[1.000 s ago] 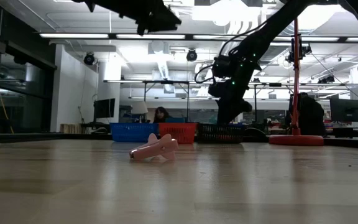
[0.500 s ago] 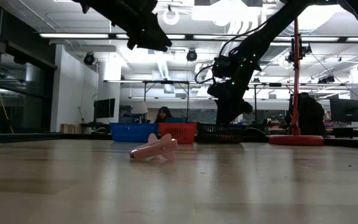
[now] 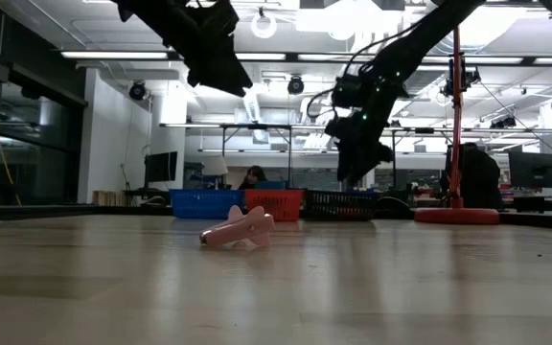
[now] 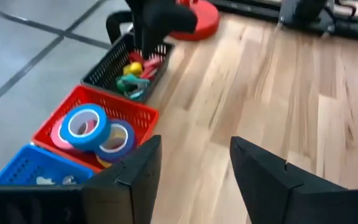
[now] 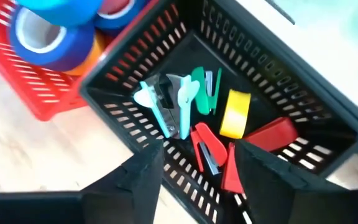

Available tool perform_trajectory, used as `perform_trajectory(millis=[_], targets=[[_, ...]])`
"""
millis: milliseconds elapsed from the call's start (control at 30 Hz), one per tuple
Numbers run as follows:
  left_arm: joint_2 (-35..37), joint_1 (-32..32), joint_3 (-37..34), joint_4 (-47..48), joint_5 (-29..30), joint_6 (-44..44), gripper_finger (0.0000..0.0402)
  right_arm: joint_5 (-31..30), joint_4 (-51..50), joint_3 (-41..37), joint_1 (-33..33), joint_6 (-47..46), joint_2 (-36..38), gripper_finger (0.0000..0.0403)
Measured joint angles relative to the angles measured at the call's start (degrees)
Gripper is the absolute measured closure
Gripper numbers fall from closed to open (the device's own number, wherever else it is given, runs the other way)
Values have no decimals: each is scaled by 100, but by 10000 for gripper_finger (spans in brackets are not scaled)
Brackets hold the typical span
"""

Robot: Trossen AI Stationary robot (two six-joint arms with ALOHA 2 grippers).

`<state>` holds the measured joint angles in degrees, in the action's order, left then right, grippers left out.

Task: Pick and place Stapler, Stapler remover, tape
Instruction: Put the blue staple remover into the blue basket

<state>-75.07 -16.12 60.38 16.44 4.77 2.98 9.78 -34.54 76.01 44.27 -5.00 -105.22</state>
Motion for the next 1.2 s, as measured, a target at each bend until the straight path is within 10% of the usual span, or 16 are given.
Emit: perform_trajectory(millis=[567, 1200], targets=[[-2, 233, 0, 1744, -620, -560, 149, -39, -1177, 0, -7, 231, 1245, 178], [116, 564, 0, 2584, 453, -417, 149, -513, -1406, 0, -403, 459, 2096, 178]])
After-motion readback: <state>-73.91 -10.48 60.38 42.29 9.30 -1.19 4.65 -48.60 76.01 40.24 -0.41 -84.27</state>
